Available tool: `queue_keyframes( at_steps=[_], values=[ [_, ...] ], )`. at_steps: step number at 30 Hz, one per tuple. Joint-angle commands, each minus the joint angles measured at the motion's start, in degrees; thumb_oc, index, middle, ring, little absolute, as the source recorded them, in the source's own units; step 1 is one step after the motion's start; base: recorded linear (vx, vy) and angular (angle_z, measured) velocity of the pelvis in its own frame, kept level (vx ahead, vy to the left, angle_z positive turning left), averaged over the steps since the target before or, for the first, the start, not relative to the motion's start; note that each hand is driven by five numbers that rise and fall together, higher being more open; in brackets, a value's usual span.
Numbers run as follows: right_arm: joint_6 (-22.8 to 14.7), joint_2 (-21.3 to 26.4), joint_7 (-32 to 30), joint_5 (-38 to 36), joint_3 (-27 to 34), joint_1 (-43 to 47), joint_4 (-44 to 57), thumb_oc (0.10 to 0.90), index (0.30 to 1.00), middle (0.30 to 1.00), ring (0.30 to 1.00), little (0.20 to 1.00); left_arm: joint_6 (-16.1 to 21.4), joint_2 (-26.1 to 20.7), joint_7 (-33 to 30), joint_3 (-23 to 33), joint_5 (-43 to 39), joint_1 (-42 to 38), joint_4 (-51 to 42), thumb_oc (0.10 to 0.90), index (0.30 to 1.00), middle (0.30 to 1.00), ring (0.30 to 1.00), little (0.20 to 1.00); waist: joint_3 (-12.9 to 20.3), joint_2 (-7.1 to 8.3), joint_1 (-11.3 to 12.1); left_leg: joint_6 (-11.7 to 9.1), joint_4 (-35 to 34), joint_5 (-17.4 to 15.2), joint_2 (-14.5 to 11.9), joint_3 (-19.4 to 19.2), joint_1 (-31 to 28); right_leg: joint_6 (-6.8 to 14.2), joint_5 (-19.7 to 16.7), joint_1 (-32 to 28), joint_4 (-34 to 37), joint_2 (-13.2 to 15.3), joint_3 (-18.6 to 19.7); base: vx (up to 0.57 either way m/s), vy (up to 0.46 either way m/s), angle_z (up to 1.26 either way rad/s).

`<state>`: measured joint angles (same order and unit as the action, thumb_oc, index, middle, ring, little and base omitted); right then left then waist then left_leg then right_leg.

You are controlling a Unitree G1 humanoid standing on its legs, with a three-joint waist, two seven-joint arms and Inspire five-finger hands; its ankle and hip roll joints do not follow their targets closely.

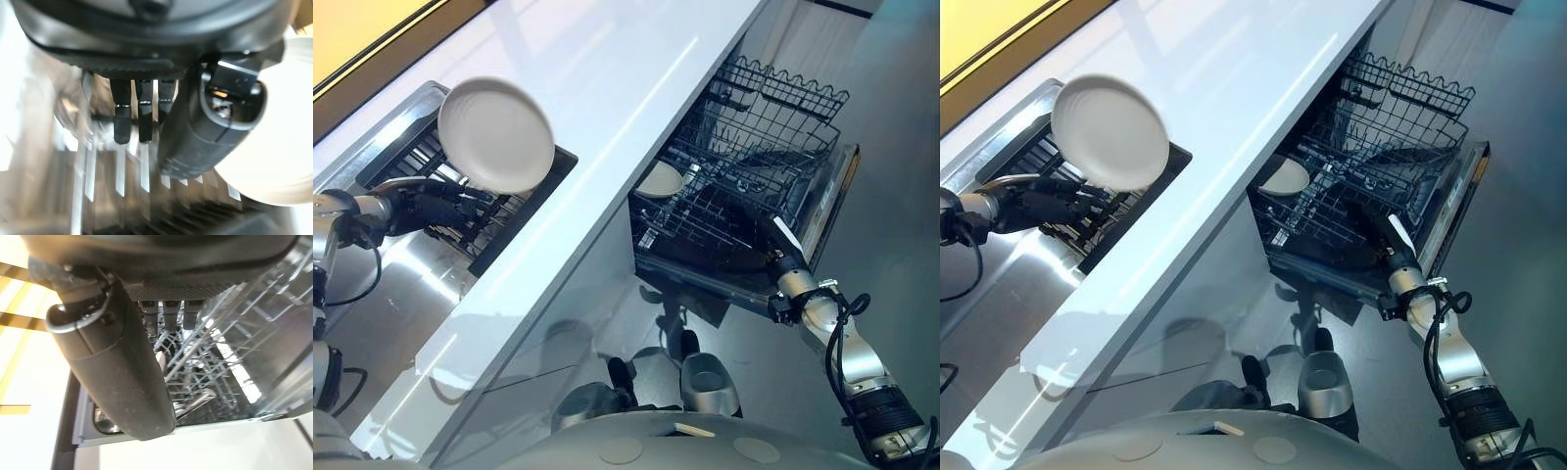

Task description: Pick up plates and place into dishwasher.

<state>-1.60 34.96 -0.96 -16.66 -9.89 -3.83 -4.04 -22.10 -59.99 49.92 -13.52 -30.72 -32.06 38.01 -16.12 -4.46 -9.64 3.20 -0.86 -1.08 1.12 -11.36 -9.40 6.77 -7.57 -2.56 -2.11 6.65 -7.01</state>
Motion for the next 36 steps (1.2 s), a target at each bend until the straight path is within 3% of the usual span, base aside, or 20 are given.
queue_keyframes(
  at_steps=[1,6,13,17,21,24,25,26,27,29,30,36],
  values=[
    [-4.63,0.13,-1.49,-0.09,-0.60,5.35,3.97,0.800,0.900,0.900,0.900,0.900,4.74,5.14,2.92,-1.81,-13.26,-0.33,-5.51,0.100,0.300,0.300,0.300,0.200,5.38,-1.08,-1.44,-0.97,-0.29,-2.03,3.15,1.47,4.46,3.64,9.76,4.70,-5.85,-3.93,0.25,-0.01,-0.034,0.03],
    [-4.53,0.51,-2.51,-0.91,-2.02,6.14,3.96,0.800,0.900,0.900,0.900,0.900,9.96,5.98,-2.08,-1.94,-17.30,-0.20,-5.97,0.100,0.300,0.300,0.300,0.200,5.85,-0.75,-1.26,-1.15,-0.24,-1.80,3.05,1.67,4.47,3.31,9.89,4.58,-5.97,-3.99,0.00,-0.02,-0.036,0.00],
    [-6.38,-0.62,-2.28,-0.39,-1.30,5.02,3.86,0.800,0.900,0.900,0.900,0.900,17.37,7.10,-17.56,4.62,-17.78,4.49,-5.93,0.100,0.300,0.300,0.300,0.200,6.84,-0.16,-0.53,-1.28,-0.73,-1.41,2.96,2.07,4.05,2.80,10.09,3.70,-5.32,-4.30,-0.19,-0.03,-0.049,0.01],
    [-7.71,-1.81,-1.61,0.41,-0.08,4.16,4.03,0.800,0.900,0.900,0.900,0.900,23.98,9.11,-24.82,10.27,-11.91,9.87,-5.81,0.100,0.300,0.300,0.300,0.200,7.18,0.58,0.30,-1.45,-1.04,-0.97,2.90,2.72,4.03,2.44,9.97,3.28,-4.75,-4.64,-0.38,-0.06,-0.064,-0.01],
    [-8.43,-2.12,-0.83,0.35,0.89,4.02,3.96,0.800,0.900,0.900,0.900,0.900,26.16,10.25,-29.42,13.63,-10.20,12.75,-7.05,0.100,0.300,0.300,0.300,0.200,7.44,1.02,0.97,-1.72,-1.40,-0.56,2.80,3.37,4.00,2.06,10.02,2.80,-4.27,-4.99,-0.57,-0.06,-0.056,0.01],
    [-8.95,-2.24,-0.31,0.39,1.88,3.80,3.95,0.800,0.900,0.900,0.900,0.900,30.53,10.50,-36.74,15.69,-4.71,14.19,-7.96,0.100,0.300,0.300,0.300,0.200,7.82,1.36,1.34,-1.97,-1.82,-0.24,2.63,3.76,3.86,1.72,10.01,2.18,-3.58,-5.34,-0.63,-0.04,-0.064,0.05],
    [-8.96,-2.23,-0.30,0.37,2.05,3.71,4.04,0.800,0.900,0.900,0.900,0.900,31.73,10.48,-38.53,16.01,-3.11,14.39,-8.24,0.276,0.451,0.451,0.451,0.376,7.86,1.40,1.38,-2.00,-1.91,-0.19,2.60,3.83,3.82,1.65,10.00,2.10,-3.48,-5.41,-0.66,-0.04,-0.065,0.05],
    [-9.09,-2.21,-0.26,0.24,2.34,3.56,4.11,0.800,0.900,0.900,0.900,0.900,33.55,10.29,-41.49,16.58,-1.47,14.61,-8.78,0.690,0.806,0.806,0.806,0.790,7.93,1.50,1.43,-2.06,-2.04,-0.09,2.57,3.91,3.78,1.57,9.97,1.97,-3.30,-5.51,-0.65,-0.04,-0.063,0.05],
    [-9.30,-2.20,-0.19,-0.08,2.84,3.33,4.01,0.800,0.900,0.900,0.900,0.900,34.92,9.95,-44.37,17.86,-2.12,14.76,-9.88,0.800,0.900,0.900,0.900,0.900,8.03,1.74,1.58,-2.17,-2.18,0.05,2.52,4.03,3.74,1.42,9.93,1.73,-3.00,-5.65,-0.59,-0.05,-0.088,0.07],
    [-10.03,-2.56,-0.43,-0.25,3.44,2.91,3.34,0.800,0.900,0.900,0.900,0.900,39.87,9.99,-52.23,20.83,3.33,15.55,-12.06,0.800,0.900,0.900,0.900,0.900,8.16,2.15,1.96,-2.34,-2.36,0.22,2.36,4.32,3.75,1.09,9.93,1.42,-2.58,-5.88,-0.51,-0.05,-0.092,0.05],
    [-10.41,-2.89,-0.79,-0.56,3.79,2.59,3.03,0.800,0.900,0.900,0.900,0.900,42.93,9.39,-59.95,23.00,10.88,16.62,-14.72,0.800,0.900,0.900,0.900,0.900,8.17,2.45,2.26,-2.51,-2.52,0.45,2.26,4.53,3.79,0.86,9.85,1.24,-2.32,-6.08,-0.46,-0.05,-0.086,0.05],
    [-10.36,-3.27,-0.95,-1.81,5.21,1.34,3.28,0.800,0.900,0.900,0.900,0.900,41.04,7.76,-71.86,27.95,23.53,21.30,-23.21,0.800,0.900,0.900,0.900,0.900,8.15,3.05,3.01,-2.91,-2.58,0.74,1.92,5.25,3.84,0.21,10.23,0.65,-2.26,-6.52,-0.44,-0.04,-0.060,0.18]
  ],
)
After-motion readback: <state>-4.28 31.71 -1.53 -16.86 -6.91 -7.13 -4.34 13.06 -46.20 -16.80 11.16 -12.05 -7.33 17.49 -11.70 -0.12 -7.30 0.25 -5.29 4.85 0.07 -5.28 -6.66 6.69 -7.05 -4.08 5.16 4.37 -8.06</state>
